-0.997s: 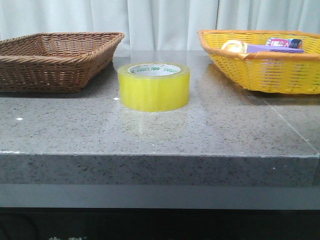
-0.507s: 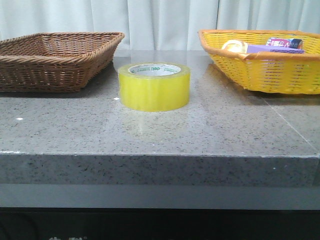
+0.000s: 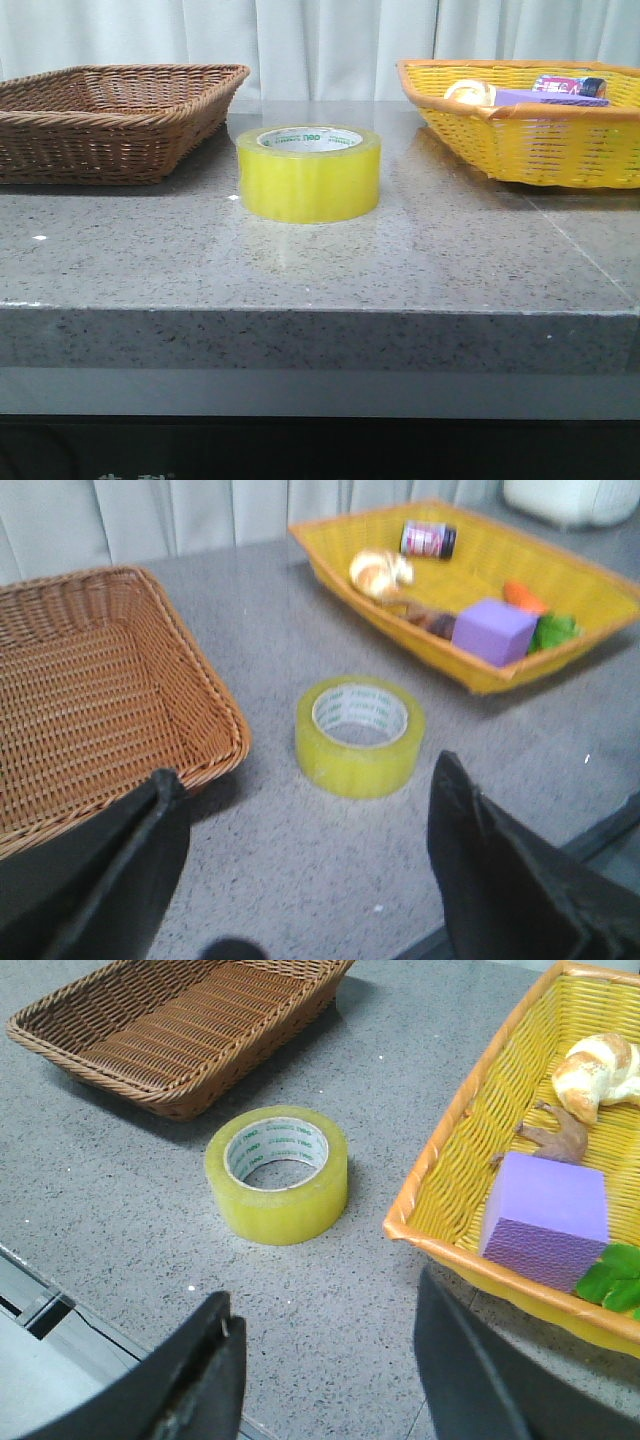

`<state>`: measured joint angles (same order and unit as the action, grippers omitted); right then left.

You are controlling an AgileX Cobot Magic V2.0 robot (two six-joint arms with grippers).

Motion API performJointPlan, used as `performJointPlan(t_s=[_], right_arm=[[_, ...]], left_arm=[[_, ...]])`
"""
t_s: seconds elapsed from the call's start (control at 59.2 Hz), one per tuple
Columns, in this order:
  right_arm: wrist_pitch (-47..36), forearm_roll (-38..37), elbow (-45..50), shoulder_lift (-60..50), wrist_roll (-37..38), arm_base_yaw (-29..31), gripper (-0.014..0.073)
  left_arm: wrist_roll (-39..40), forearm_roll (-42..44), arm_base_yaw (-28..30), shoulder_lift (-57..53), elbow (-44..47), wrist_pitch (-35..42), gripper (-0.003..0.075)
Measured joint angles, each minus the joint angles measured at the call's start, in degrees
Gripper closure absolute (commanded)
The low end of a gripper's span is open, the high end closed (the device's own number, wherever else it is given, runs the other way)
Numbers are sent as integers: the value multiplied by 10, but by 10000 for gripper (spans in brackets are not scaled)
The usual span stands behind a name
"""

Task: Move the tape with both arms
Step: 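Open the right gripper and withdraw it from the tape roll, then lower the left gripper over the tape roll and grip its rim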

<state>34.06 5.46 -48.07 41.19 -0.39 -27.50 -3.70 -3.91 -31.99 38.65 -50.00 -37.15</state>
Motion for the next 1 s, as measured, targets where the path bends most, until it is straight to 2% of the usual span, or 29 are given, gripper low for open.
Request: performJointPlan(t_s=[0.49,0.845,0.997], right_arm=[[0,0,0,0,0,0,181],[0,0,0,0,0,0,181],[0,0,0,0,0,0,181]], left_arm=[[-132,-6,0,311,-237,-187,228],[-283,-90,0,503,-402,-300,224],[-330,-105,-7,559,-457,-315,210]])
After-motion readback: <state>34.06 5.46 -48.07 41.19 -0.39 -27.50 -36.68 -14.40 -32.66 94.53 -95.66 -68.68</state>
